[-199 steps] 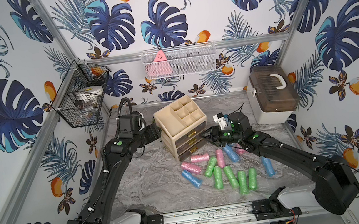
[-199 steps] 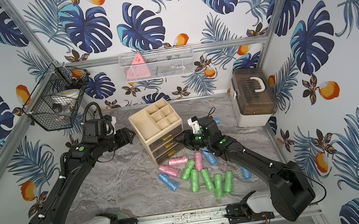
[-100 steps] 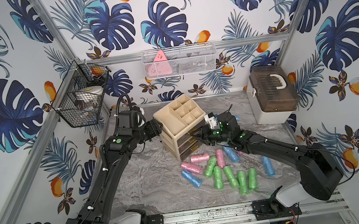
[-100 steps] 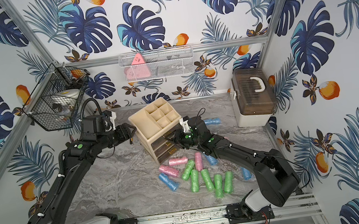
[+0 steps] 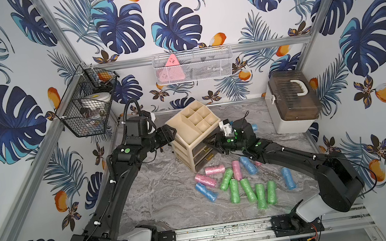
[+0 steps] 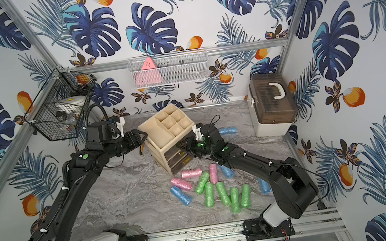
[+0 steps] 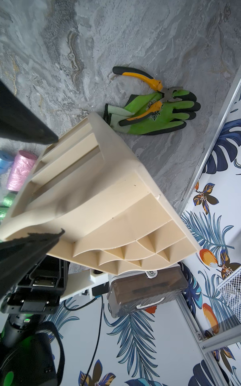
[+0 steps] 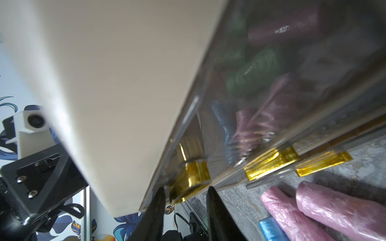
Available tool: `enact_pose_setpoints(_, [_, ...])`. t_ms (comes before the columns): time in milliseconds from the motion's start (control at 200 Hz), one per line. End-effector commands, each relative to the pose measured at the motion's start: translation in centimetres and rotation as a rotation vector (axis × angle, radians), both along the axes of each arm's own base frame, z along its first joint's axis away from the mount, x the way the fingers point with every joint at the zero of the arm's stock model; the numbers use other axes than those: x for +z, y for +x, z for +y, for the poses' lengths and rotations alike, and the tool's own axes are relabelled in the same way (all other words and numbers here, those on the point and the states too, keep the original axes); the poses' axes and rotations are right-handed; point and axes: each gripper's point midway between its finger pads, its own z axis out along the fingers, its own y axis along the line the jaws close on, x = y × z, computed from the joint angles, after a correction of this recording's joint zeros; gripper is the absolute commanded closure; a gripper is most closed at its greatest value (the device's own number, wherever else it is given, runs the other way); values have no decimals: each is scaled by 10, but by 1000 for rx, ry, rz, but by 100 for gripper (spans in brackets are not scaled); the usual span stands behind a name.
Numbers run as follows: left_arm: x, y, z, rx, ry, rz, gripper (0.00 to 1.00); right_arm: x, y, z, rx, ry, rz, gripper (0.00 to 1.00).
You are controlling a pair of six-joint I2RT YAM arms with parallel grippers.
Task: Sort the rolls of trash bags by color and place them into the drawer
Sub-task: Open the drawer in the storage box.
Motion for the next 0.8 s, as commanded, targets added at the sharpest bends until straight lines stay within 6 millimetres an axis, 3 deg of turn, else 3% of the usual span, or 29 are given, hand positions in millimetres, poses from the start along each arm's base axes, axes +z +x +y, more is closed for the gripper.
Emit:
enact_pose_setpoints(0, [2, 5, 0, 5, 0, -12, 29, 8, 7, -3, -50, 24, -31, 65])
enact_pose_setpoints(400, [-14, 8, 4, 24, 21, 6, 30, 11, 17, -11, -132, 58, -39, 67])
enact_pose_setpoints(796, [-27, 5, 7, 31, 36, 27, 34, -2, 18, -15, -164, 56, -12, 82])
